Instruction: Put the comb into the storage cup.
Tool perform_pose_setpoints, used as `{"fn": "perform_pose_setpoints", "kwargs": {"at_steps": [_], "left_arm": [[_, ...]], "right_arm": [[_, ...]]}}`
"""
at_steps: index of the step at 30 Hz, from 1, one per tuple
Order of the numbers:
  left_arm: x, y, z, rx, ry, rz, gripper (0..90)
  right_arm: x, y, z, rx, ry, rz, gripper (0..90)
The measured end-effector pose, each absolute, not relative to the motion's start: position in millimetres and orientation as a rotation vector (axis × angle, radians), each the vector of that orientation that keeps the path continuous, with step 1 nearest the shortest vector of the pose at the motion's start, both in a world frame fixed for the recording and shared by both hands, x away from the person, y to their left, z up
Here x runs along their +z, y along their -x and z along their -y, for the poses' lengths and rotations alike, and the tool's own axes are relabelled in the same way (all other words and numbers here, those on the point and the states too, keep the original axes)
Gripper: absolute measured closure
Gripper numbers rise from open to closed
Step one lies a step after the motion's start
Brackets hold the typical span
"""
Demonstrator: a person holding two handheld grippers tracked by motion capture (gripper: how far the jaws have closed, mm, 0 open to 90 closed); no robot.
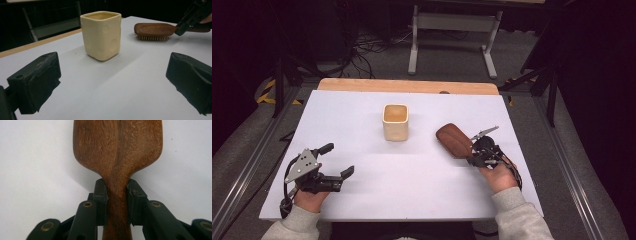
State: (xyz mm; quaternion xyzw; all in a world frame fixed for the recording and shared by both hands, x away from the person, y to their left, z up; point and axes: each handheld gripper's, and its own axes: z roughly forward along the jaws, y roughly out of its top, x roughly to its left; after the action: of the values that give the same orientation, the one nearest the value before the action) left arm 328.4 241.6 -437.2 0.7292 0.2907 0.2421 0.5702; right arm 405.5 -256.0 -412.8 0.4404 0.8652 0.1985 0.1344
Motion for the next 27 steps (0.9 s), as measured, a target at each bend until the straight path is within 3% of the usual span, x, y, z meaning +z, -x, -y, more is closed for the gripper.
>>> {"fn": "perform_pose_setpoints", "kwargs": {"at_steps": [27], "left_arm": [[-426,-331,-237,0.469,-1.708,-0.683,0.0]], "right_arm": [[-375,-363,258,1.038,-0.907,-2.256,72.8]]}}
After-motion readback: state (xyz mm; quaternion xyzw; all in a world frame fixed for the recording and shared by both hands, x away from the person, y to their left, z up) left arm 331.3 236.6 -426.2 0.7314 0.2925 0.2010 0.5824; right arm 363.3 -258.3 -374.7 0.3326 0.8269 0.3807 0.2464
